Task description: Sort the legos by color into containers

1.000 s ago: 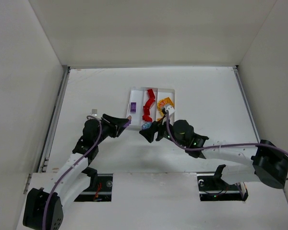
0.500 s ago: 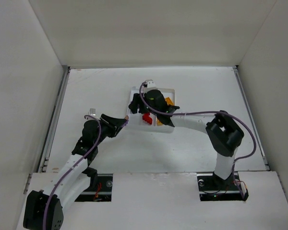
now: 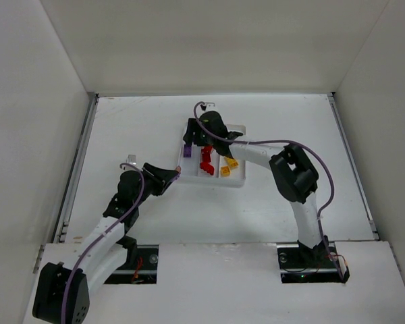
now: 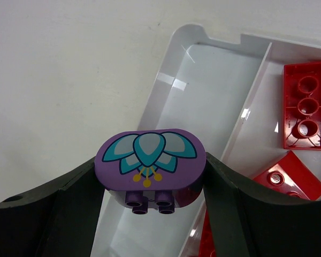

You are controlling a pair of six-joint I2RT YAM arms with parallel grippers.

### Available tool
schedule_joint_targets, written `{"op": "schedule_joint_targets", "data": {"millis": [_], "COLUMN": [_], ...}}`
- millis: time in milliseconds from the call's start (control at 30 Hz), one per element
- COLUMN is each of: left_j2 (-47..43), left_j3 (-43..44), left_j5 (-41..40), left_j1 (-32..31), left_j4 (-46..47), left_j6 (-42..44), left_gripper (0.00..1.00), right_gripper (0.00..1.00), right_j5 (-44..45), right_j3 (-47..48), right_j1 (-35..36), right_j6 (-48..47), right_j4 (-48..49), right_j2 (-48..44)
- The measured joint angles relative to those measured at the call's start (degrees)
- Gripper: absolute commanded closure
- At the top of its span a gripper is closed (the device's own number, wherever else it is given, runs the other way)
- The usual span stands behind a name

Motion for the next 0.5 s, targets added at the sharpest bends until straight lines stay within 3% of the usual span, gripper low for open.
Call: {"op": "schedule_joint_targets", "data": {"millis": [167, 500], "left_j2": [0.9, 1.49], "left_j3": [-0.09, -0.04], "left_j5": [0.0, -0.7], "left_j1": [0.0, -1.07], "left_j4": [0.55, 0.68], "left_j6": [0.48, 1.44], "left_gripper": [0.88, 0.88], "right_gripper": [0.23, 0.19], "right_j5": [-0.42, -0.76], "right_j3": [2.62, 2.97], "right_j1": [-0.48, -1.2], "right_j6": [1.25, 2.58], "right_j4": [-1.16, -1.18], "right_j2": [1.29, 0.96]}}
